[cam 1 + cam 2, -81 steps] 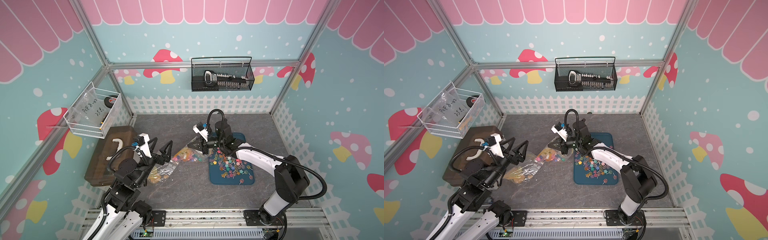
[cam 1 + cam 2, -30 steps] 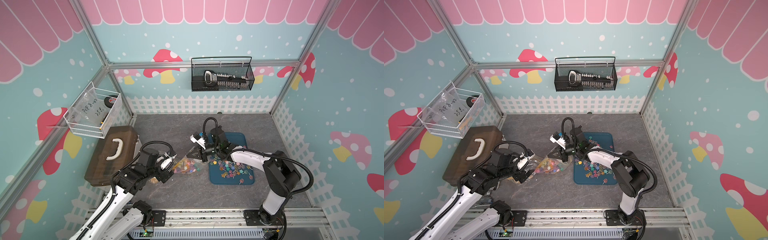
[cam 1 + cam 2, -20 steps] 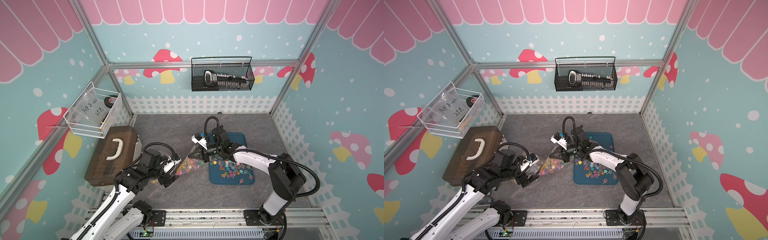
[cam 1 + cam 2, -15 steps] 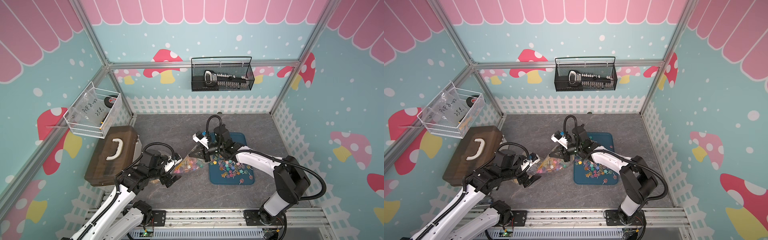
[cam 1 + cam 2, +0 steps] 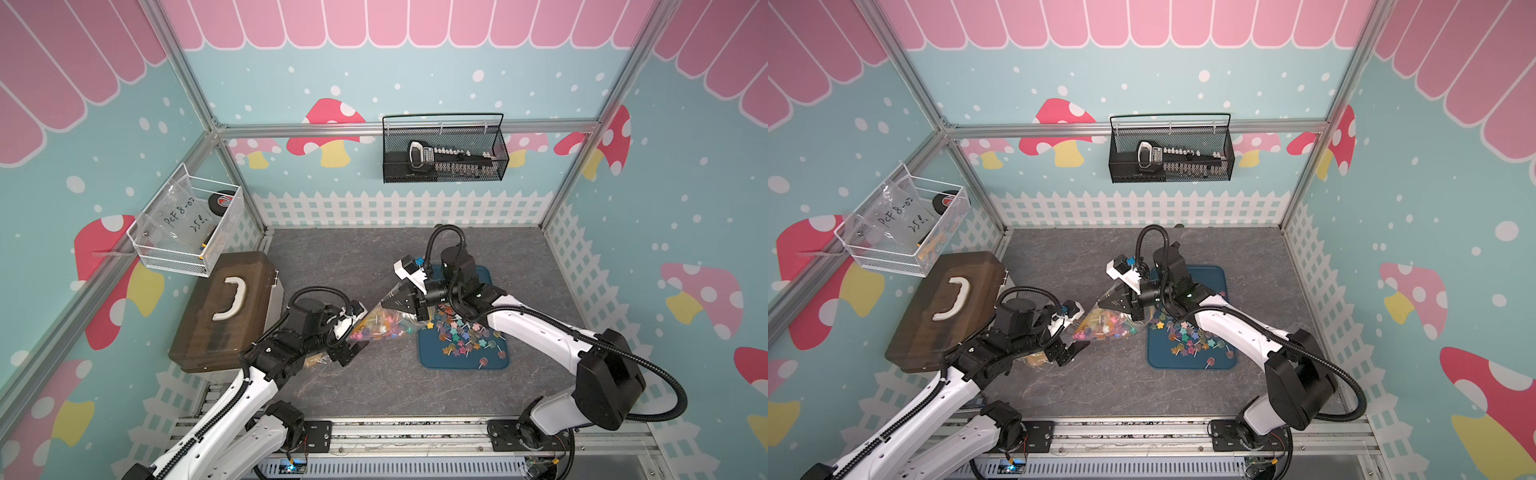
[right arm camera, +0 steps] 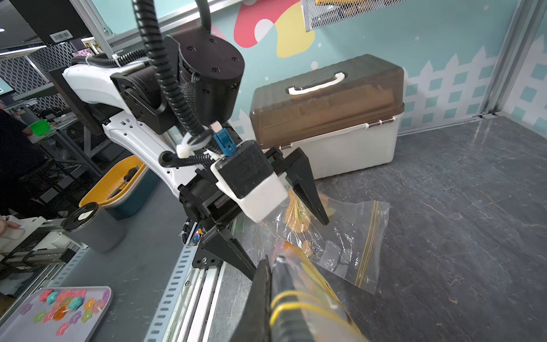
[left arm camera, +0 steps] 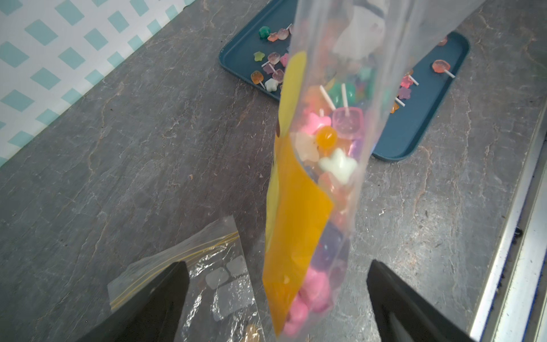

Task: Pour candies out of the ziploc bag
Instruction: Place the ziploc bag at the center of the board.

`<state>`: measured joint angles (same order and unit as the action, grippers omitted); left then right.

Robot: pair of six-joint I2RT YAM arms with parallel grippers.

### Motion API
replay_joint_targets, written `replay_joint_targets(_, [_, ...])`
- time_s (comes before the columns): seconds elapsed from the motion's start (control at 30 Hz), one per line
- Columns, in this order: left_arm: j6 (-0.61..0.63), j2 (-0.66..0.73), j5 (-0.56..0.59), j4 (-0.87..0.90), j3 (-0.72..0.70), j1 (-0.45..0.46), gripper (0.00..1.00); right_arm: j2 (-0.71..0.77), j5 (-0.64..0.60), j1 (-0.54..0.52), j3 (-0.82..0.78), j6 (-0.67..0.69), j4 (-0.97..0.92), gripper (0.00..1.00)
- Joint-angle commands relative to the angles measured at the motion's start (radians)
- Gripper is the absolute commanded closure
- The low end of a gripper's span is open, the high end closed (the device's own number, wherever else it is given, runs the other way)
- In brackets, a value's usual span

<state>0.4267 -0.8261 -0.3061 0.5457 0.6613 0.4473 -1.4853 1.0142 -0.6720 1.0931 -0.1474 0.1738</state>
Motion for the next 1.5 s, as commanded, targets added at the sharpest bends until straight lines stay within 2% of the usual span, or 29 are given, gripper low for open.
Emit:
replay_joint_targets(0.0, [0.016,-0.007,-0.093,-0.085,-0.015,-0.002,0.03,0.048,0.031,0.004,0.048,0.018,0.044,1.0])
replay_joint_targets(0.1, [0.016,-0.014,-0.125,-0.108,-0.021,-0.001,0.08,0.051,0.029,0.005,0.048,0.016,0.045,1.0])
replay_joint_targets(0.47, [0.013,-0.013,-0.132,-0.104,-0.014,0.005,0.48,0.046,0.011,0.005,0.046,0.019,0.044,1.0])
replay_joint_targets(0.6, [0.001,-0.008,-0.123,-0.093,-0.005,0.008,0.56,0.033,0.006,0.005,0.051,0.016,0.048,1.0])
replay_joint_targets(0.73, [-0.005,-0.006,-0.114,-0.087,0.0,0.016,0.75,0.015,0.004,0.005,0.051,0.011,0.059,1.0])
replay_joint_targets(1.0, [-0.003,0.006,-0.089,-0.081,-0.005,0.023,0.94,-0.014,0.003,0.003,0.055,-0.006,0.087,1.0])
replay_joint_targets(1.33, [-0.006,0.016,-0.048,0.004,0.042,0.03,0.95,-0.094,0.003,-0.002,0.059,-0.04,0.14,1.0])
replay_joint_targets(1.47, [-0.04,0.011,0.015,0.083,0.088,0.033,0.96,-0.163,0.008,-0.009,0.06,-0.087,0.23,1.0])
